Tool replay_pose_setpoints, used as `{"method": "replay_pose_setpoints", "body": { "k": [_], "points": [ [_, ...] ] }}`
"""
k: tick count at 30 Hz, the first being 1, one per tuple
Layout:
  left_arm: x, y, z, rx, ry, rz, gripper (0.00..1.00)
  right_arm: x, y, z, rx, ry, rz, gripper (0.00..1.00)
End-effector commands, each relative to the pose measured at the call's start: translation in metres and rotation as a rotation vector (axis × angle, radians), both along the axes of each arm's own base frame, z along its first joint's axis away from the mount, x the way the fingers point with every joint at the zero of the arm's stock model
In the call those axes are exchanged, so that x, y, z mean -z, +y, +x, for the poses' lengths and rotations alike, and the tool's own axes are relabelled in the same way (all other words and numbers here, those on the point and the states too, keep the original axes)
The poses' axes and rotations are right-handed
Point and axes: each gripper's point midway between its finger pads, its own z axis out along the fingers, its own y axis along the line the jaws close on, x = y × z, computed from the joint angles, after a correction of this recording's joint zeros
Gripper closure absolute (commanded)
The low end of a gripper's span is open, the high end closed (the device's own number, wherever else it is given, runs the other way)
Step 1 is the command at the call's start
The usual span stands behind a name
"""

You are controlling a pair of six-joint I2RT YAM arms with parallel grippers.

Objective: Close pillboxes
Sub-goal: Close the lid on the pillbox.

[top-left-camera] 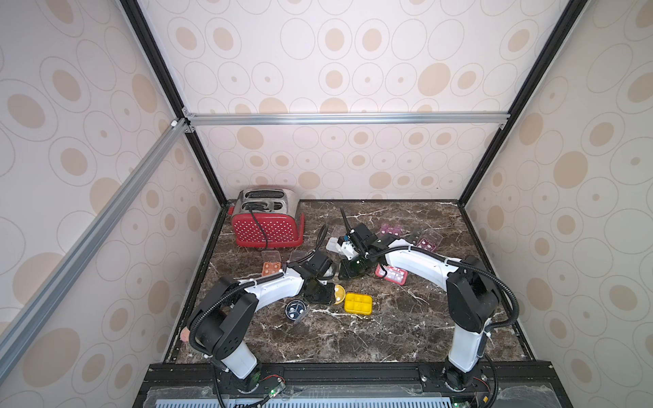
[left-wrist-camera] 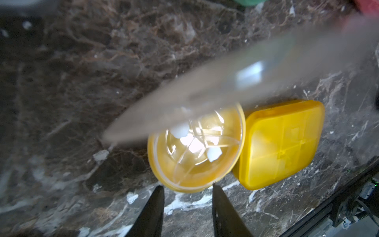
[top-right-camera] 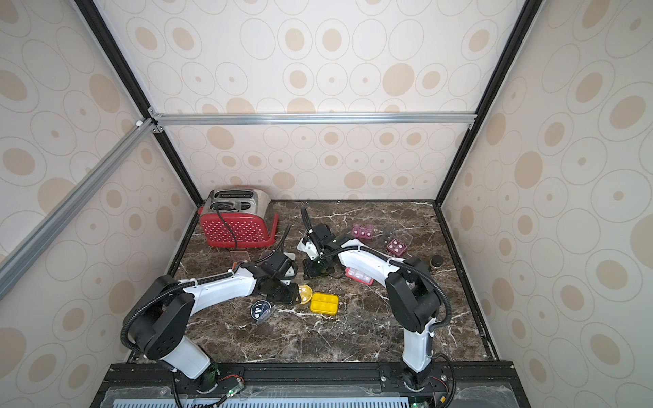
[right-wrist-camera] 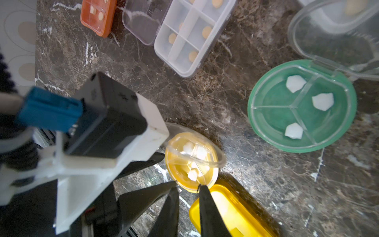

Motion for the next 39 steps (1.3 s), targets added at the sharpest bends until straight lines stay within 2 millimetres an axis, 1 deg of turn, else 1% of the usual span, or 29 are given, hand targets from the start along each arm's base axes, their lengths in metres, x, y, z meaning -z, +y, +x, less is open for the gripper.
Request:
{"method": "replay_pose_setpoints", "body": {
  "k": [1, 4, 6, 9, 11, 13, 15, 17, 20, 21, 24, 30, 34, 39],
  "points": [
    [-0.007, 0.002, 0.002, -0.013, -0.02, -0.004, 0.57, -0.01, 0.006, 0.0, -0.008, -0.008, 0.018, 0.77],
    [-0.021, -0.002, 0.003, -0.008, -0.043, -0.042, 0.56, -0.011, 0.0, -0.004, 0.016, 0.007, 0.016, 0.74],
    [-0.037, -0.003, 0.005, -0.006, -0.073, -0.064, 0.55, -0.005, -0.008, -0.012, 0.042, 0.023, -0.01, 0.72],
    [-0.062, 0.002, 0.013, -0.011, -0.123, -0.082, 0.55, 0.006, -0.02, -0.021, 0.073, 0.029, -0.052, 0.71],
    [-0.077, 0.005, 0.021, -0.021, -0.159, -0.095, 0.55, 0.011, -0.023, -0.024, 0.083, 0.028, -0.057, 0.71],
    [-0.089, 0.007, 0.028, -0.033, -0.18, -0.103, 0.54, 0.009, -0.021, -0.022, 0.09, 0.006, -0.032, 0.71],
    [-0.092, 0.009, 0.027, -0.036, -0.177, -0.102, 0.54, 0.0, -0.018, -0.016, 0.086, -0.025, -0.01, 0.71],
    [-0.085, 0.012, 0.023, -0.042, -0.156, -0.091, 0.53, -0.007, -0.017, -0.011, 0.068, -0.04, -0.015, 0.69],
    [-0.063, 0.02, 0.013, -0.064, -0.095, -0.051, 0.53, -0.012, -0.02, -0.001, 0.056, -0.055, -0.049, 0.65],
    [-0.055, 0.021, 0.01, -0.069, -0.074, -0.051, 0.53, -0.013, -0.02, 0.001, 0.051, -0.061, -0.064, 0.64],
    [-0.042, 0.017, 0.004, -0.073, -0.037, -0.075, 0.53, -0.018, -0.018, 0.008, 0.035, -0.078, -0.075, 0.61],
    [-0.029, 0.015, 0.0, -0.054, 0.0, -0.073, 0.52, -0.016, -0.004, 0.015, 0.002, -0.068, -0.072, 0.61],
    [-0.016, 0.015, -0.001, -0.053, 0.037, -0.051, 0.52, -0.011, 0.001, 0.02, 0.003, -0.07, -0.065, 0.61],
    [-0.009, 0.014, -0.001, -0.068, 0.041, -0.06, 0.55, -0.007, 0.008, 0.019, -0.017, -0.041, -0.047, 0.61]
  ]
}}
